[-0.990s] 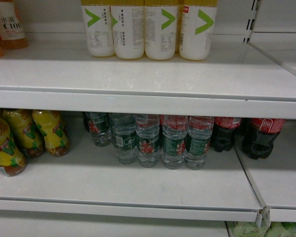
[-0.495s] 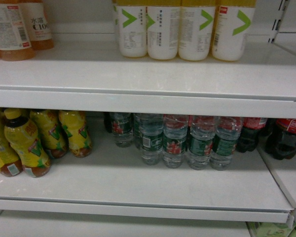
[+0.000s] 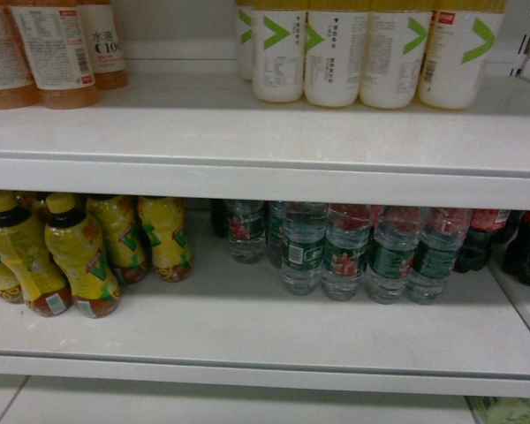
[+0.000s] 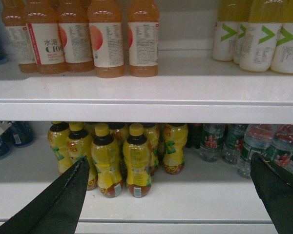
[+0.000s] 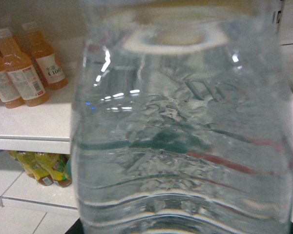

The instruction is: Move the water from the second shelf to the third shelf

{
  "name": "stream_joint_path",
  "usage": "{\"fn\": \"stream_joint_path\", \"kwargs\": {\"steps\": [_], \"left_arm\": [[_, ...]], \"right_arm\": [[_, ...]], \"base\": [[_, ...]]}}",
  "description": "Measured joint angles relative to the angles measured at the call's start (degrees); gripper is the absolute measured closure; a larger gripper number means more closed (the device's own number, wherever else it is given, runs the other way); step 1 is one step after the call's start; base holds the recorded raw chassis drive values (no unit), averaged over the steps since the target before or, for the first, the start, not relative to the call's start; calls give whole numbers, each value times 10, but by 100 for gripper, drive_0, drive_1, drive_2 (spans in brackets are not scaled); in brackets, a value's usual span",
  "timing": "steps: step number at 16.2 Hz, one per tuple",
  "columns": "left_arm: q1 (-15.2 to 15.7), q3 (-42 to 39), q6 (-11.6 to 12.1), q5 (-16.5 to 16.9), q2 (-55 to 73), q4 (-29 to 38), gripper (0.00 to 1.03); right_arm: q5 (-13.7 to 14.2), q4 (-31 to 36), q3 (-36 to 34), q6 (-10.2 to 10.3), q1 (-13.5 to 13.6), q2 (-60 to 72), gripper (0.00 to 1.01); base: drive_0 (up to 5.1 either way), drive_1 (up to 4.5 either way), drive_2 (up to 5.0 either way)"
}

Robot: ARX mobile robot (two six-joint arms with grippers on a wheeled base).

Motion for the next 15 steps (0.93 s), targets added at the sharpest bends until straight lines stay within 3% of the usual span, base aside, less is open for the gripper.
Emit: {"fn": "stream_joint_path", "kwargs": {"steps": [15], "left_arm": [[0, 0, 0, 0, 0, 1, 5]], "right_arm": [[0, 0, 0, 0, 0, 0, 59]], "base": [[-458, 222, 222]]}}
